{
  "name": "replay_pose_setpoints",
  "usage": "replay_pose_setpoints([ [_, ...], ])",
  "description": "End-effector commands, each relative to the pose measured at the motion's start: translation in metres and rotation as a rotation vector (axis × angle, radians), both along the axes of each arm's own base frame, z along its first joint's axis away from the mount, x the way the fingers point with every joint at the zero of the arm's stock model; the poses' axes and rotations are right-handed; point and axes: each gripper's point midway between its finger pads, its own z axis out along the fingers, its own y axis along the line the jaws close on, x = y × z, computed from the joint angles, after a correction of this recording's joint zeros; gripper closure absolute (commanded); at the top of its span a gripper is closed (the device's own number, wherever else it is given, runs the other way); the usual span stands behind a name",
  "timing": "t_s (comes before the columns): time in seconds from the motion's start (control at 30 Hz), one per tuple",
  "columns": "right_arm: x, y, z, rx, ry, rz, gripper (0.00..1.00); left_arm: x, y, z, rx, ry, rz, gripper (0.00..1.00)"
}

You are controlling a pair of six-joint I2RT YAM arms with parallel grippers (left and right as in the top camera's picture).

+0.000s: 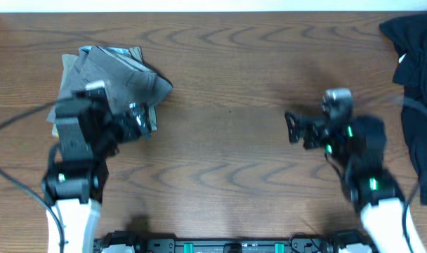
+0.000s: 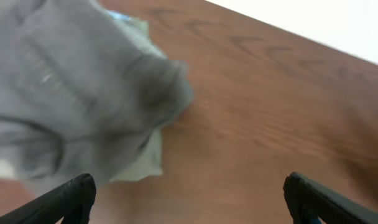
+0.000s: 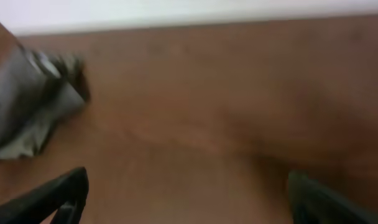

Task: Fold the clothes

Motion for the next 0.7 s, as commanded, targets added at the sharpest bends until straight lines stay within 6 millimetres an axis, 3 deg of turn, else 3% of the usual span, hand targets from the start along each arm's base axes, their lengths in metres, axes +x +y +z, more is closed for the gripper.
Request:
replay_pose_setpoints([
  [0.0,0.028,0.012,0.001,0.001,0.091,0.079,0.01,0.005,-0.021,0.01,-0.079,0.013,-0.096,0.02],
  [0.17,0.05,0.051,-0.009,0.089,0.201,0.304,0.01,0.006,-0.021,0.002,-0.085,0.045,-0.095,0.02],
  [0.3,0.068,0.045,-0.034,0.053,0.271,0.268,0.01,0.001,-0.022,-0.003,-0.087,0.073,-0.093,0.02],
  [0.43,0.091,-0.002,-0.048,-0.039,0.37,0.042,0.01,-0.004,-0.029,-0.008,-0.066,0.092,-0.134,0.02],
  [0.67,0.143,-0.121,-0.025,-0.106,0.408,-0.325,0.01,-0.002,-0.06,-0.015,-0.036,0.101,-0.239,0.02],
])
